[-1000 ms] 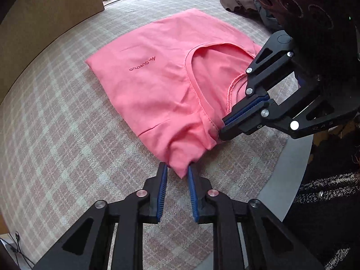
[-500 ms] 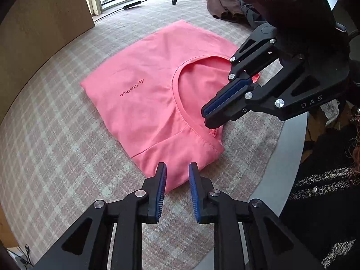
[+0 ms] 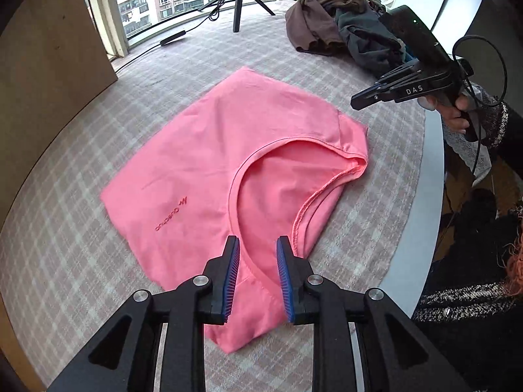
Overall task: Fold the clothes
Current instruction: 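Open both tools and move them to the hem end of the folded shirt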
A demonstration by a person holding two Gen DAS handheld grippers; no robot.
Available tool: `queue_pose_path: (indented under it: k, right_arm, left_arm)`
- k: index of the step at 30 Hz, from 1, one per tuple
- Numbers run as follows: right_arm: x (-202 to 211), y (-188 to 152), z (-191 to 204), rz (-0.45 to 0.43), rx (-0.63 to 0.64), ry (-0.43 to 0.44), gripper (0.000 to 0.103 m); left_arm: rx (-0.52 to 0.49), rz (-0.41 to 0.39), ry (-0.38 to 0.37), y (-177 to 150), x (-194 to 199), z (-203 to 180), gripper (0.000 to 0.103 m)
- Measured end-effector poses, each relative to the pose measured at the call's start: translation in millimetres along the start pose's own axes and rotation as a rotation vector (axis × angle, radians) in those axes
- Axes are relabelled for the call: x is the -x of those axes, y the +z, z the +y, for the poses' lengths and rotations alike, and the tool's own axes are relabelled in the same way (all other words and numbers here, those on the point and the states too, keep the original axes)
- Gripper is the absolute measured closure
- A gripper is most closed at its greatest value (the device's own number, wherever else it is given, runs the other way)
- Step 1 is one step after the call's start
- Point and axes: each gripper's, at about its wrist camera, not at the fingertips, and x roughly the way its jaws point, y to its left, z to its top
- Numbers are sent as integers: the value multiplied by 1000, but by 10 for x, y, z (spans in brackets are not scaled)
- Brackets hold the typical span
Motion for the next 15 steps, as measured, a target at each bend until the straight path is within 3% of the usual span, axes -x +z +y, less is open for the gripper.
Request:
queue_pose_path:
  k: [3, 6, 8, 11, 15]
  right_arm:
    - [-138, -43, 229, -7, 91, -6, 96]
    - [-272, -204, 411, 107, 206, -70, 96]
    - [-91, -131, 335, 69, 184, -31, 96]
    - [175, -4, 223, 8, 152, 26, 96]
    - [112, 665, 231, -124, 141, 41, 96]
  left_arm:
    - [-55, 48, -50, 144, -296, -161, 75]
    - [-53, 155, -51, 67, -529, -165, 75]
    - [-25, 132, -52, -7, -372, -95, 75]
    - [82, 36, -50, -24, -20, 189, 74]
    - [214, -31, 61, 134, 46, 757, 73]
